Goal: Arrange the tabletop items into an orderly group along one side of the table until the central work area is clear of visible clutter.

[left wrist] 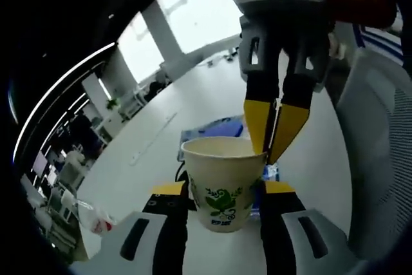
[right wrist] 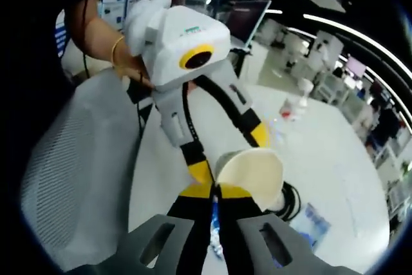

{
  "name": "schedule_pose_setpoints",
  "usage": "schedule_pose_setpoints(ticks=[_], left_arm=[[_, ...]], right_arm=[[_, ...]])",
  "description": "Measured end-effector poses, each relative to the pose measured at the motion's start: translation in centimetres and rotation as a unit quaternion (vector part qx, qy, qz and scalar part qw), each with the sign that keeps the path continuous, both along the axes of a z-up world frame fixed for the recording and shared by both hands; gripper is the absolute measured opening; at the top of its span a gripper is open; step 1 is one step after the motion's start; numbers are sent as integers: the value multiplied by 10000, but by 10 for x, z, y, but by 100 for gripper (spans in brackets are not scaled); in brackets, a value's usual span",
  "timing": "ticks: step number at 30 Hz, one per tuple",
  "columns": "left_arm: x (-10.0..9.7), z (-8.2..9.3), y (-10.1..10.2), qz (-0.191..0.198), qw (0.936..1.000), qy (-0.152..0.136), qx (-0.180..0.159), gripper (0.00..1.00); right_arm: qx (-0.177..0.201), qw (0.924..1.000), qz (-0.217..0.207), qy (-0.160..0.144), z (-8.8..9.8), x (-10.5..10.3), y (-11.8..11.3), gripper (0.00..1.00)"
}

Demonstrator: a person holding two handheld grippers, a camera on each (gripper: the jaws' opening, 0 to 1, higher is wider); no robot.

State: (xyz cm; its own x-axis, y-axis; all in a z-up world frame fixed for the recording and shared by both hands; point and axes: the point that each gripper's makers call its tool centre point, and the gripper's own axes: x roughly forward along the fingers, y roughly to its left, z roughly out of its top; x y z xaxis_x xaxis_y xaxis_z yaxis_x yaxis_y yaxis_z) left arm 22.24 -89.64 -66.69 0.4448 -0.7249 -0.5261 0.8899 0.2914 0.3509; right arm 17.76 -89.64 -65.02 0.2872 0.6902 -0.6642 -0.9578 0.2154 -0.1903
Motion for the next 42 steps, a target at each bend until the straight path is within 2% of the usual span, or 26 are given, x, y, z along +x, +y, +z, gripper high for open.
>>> schedule_pose_setpoints(ticks=[8, 16, 18, 20, 26, 29, 32, 35, 38, 42], left_arm=[[-2, 2, -1, 99, 9999, 52, -95, 39], [-5, 2, -3, 294, 9986, 312, -294, 38], [-4, 3, -2, 357, 9981, 338, -369, 38], [-1, 3, 1, 507, 9968, 424, -456, 37], [2, 9, 5, 736, 9906, 726, -898, 37], [3, 11, 7, 819, 9880, 802, -1032, 37], [4, 12, 7, 885, 9863, 837, -1108, 37], [5, 12, 8, 928, 9856, 853, -1128, 37], [6, 12, 9, 956, 9850, 851, -1156, 37], [10, 14, 9, 1086, 9824, 847, -1261, 37]], right_arm=[[5, 10000, -35, -39, 2, -1, -3, 0], [130, 9998, -172, -10, 6, -2, -4, 0], [261, 9988, -413, 37, 9, 2, -5, 0], [581, 9960, -659, 166, 16, 5, -5, 2], [983, 9895, -1043, 165, 24, 15, -12, 14], [1290, 9828, -1279, 320, 29, 17, -12, 27], [1353, 9769, -1582, 488, 27, 21, -17, 39], [1403, 9757, -1648, 333, 28, 25, -20, 51], [1581, 9703, -1756, 518, 29, 24, -21, 55], [1817, 9634, -1877, 595, 32, 26, -24, 63]])
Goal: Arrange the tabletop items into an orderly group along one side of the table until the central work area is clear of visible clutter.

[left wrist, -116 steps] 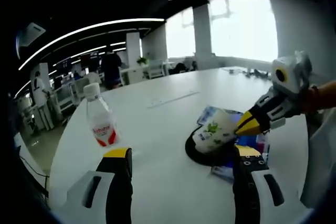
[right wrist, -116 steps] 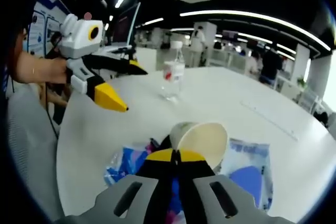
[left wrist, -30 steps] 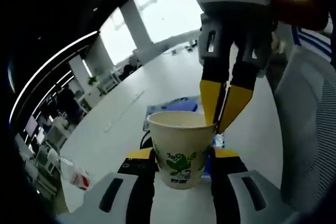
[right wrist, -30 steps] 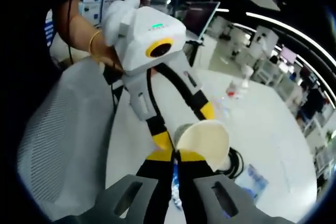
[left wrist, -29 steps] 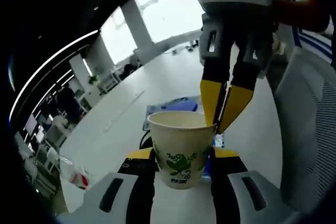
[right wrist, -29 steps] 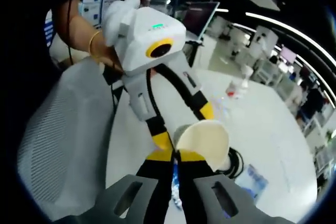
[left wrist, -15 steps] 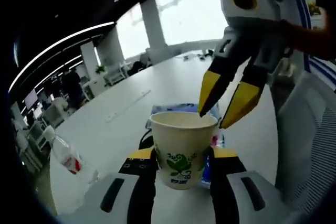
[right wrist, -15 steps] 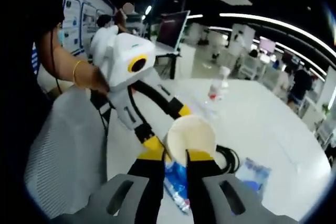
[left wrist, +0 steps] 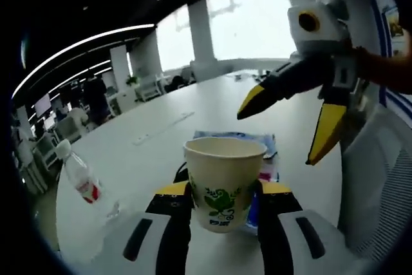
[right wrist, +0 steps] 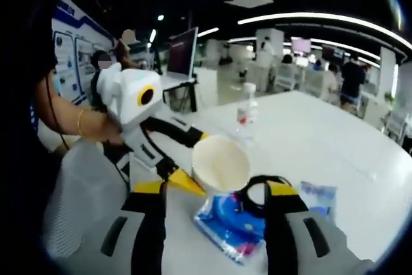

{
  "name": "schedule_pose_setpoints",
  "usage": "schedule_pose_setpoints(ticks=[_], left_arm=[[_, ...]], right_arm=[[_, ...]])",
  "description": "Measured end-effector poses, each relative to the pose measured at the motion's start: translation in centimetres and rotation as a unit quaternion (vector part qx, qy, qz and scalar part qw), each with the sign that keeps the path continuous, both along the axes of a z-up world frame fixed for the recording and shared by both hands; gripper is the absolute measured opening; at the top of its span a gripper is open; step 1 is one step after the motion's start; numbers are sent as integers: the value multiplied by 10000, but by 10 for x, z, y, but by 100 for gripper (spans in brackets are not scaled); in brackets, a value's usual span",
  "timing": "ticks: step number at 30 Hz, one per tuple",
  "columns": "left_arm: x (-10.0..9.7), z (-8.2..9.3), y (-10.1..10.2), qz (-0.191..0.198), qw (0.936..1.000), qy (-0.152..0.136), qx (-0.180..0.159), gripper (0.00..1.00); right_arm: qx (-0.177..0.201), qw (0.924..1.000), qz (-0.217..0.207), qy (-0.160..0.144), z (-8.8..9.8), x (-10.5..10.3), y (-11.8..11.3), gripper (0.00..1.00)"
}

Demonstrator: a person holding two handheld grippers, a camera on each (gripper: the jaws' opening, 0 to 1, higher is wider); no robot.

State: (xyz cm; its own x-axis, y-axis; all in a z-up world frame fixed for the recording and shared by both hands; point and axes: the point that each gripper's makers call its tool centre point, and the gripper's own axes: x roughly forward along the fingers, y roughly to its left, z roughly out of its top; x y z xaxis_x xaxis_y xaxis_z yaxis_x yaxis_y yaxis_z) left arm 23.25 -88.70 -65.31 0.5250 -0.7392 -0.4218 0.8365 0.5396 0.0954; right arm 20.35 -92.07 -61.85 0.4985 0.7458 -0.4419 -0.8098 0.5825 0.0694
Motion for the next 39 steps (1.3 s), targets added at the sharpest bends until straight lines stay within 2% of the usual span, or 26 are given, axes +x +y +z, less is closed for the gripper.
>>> schedule_pose_setpoints(ticks=[5, 11, 15, 22, 27, 31, 35, 39], left_arm=[[10, 7, 2, 291, 9984, 101, -474, 37], [19, 9, 5, 492, 9962, 168, -705, 38], [24, 14, 3, 526, 9947, 113, -872, 38], [38, 21, 3, 632, 9927, -126, -1016, 38], [48, 27, 3, 787, 9895, -318, -1172, 38], [58, 29, 8, 1009, 9848, -298, -1382, 38], [68, 30, 16, 1215, 9818, -420, -1394, 38], [78, 28, 23, 1362, 9781, -359, -1529, 38]], right_arm=[[304, 9993, -180, 136, 3, 1, -3, 77], [715, 9964, -443, 129, 9, 6, -8, 88], [732, 9955, -577, 164, 6, 9, -14, 94], [785, 9940, -742, 172, 4, 11, -25, 99], [802, 9927, -868, 243, -1, 12, -33, 97], [852, 9911, -990, 245, -2, 13, -39, 95], [941, 9892, -1105, 191, 1, 14, -44, 96], [911, 9876, -1275, 126, -1, 16, -54, 96]])
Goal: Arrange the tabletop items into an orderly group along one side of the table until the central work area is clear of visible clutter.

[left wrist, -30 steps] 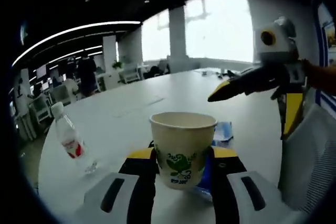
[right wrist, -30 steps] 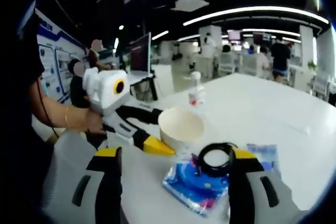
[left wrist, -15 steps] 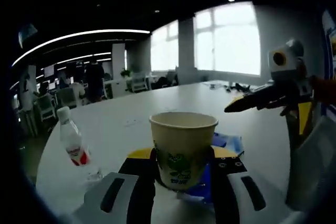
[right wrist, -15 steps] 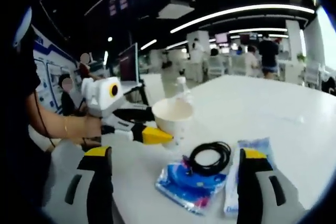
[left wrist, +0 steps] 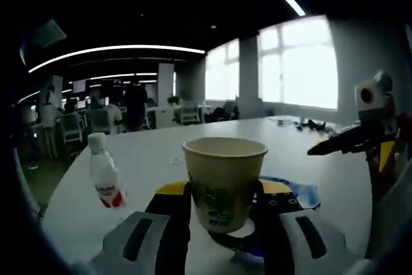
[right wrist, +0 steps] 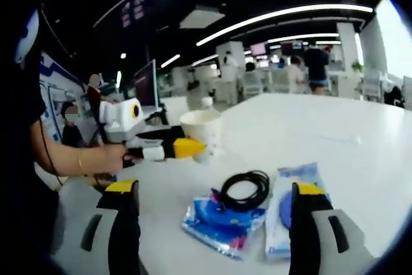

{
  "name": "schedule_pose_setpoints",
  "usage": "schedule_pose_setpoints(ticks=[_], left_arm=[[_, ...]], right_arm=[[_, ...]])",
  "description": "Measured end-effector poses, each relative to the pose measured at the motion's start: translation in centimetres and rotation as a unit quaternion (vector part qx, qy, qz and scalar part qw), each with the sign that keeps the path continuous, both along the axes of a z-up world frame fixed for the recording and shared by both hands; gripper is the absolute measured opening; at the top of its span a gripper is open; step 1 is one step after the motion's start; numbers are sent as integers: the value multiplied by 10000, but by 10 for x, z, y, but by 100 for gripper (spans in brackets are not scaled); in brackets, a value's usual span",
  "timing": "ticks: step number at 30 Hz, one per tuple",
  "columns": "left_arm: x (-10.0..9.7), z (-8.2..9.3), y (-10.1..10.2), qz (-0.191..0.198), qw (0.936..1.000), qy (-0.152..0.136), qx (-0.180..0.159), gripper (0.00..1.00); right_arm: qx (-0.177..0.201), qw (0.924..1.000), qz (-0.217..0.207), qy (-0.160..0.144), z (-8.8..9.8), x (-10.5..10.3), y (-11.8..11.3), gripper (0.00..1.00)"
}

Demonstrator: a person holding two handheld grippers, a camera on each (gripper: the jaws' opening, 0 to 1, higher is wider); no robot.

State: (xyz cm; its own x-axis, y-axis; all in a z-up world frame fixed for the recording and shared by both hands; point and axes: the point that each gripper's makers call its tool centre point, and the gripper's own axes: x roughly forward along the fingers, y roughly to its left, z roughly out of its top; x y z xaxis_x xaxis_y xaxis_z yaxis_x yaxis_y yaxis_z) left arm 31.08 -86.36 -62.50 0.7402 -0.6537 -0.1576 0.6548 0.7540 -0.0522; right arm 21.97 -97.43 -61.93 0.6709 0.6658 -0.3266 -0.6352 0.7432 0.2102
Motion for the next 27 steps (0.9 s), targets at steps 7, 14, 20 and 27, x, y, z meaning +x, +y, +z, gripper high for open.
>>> schedule_pose_setpoints(ticks=[7, 14, 20, 27], left_arm=[[16, -7, 7, 255, 9997, -12, 19, 38], [32, -16, 11, 351, 9994, -44, 51, 38], [46, -25, 16, 523, 9986, 20, 31, 38], [56, -33, 16, 682, 9976, 82, -25, 38]], right_arm=[[157, 9996, -216, 0, 2, 1, -12, 95], [-22, 9994, -323, 134, -8, -2, -21, 95], [-105, 9990, -374, 214, -14, -4, -27, 95], [-68, 9989, -437, 153, -12, 3, -29, 95]])
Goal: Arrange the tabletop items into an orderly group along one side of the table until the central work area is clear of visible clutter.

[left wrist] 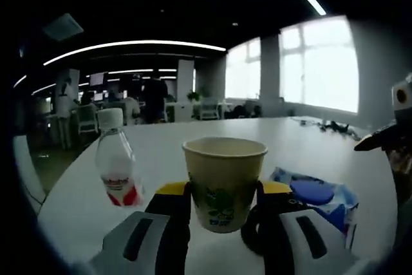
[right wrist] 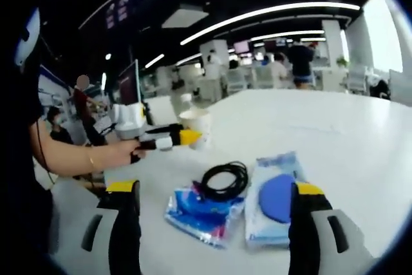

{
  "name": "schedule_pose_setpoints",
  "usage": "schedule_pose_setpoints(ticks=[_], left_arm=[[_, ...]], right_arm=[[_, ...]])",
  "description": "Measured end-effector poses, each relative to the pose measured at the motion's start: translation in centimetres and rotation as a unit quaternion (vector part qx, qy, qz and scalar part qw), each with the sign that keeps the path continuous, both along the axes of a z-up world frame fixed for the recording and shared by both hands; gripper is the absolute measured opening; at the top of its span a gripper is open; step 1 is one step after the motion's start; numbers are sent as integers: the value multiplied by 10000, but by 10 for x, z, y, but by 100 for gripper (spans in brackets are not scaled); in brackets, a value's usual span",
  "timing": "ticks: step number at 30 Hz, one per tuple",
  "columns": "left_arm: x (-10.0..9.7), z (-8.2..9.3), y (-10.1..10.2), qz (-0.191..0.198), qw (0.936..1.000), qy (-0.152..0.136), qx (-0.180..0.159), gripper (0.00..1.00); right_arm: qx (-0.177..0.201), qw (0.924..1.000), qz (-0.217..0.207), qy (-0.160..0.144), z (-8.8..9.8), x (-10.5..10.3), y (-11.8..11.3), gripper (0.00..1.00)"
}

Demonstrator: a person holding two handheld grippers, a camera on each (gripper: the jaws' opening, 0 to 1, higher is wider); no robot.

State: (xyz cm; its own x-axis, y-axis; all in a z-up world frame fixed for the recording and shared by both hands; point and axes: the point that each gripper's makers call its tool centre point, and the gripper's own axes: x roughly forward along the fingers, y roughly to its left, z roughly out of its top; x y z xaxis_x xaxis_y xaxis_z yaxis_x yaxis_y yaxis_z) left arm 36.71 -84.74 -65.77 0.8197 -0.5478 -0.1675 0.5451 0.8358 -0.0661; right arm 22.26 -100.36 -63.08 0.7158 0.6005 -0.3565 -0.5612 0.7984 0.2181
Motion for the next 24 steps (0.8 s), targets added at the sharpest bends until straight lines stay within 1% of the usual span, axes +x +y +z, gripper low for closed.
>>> schedule_pose_setpoints(ticks=[3, 5, 9, 12, 15, 19, 24], left_arm=[[8, -7, 4, 174, 9998, 36, -36, 38], [11, -9, 4, 241, 9997, -19, -21, 38], [17, -15, 4, 303, 9995, -23, -30, 38], [22, -23, 5, 374, 9993, 18, 57, 38], [26, -28, 6, 423, 9991, 60, 52, 38], [33, -37, 6, 422, 9990, 109, 129, 38], [41, -42, 6, 479, 9987, 104, 126, 38]], right_arm=[[-17, 10000, -15, 4, -2, 1, -1, 95], [-30, 10000, -13, 23, -4, 2, -1, 94], [-23, 10000, -13, 88, -10, 1, -1, 94], [-32, 9999, -29, 133, -14, 2, -2, 94], [-49, 9999, -40, 157, -16, 2, -3, 94], [-44, 9998, -60, 189, -19, 3, -6, 94], [-66, 9996, -120, 248, -24, 4, -10, 93]])
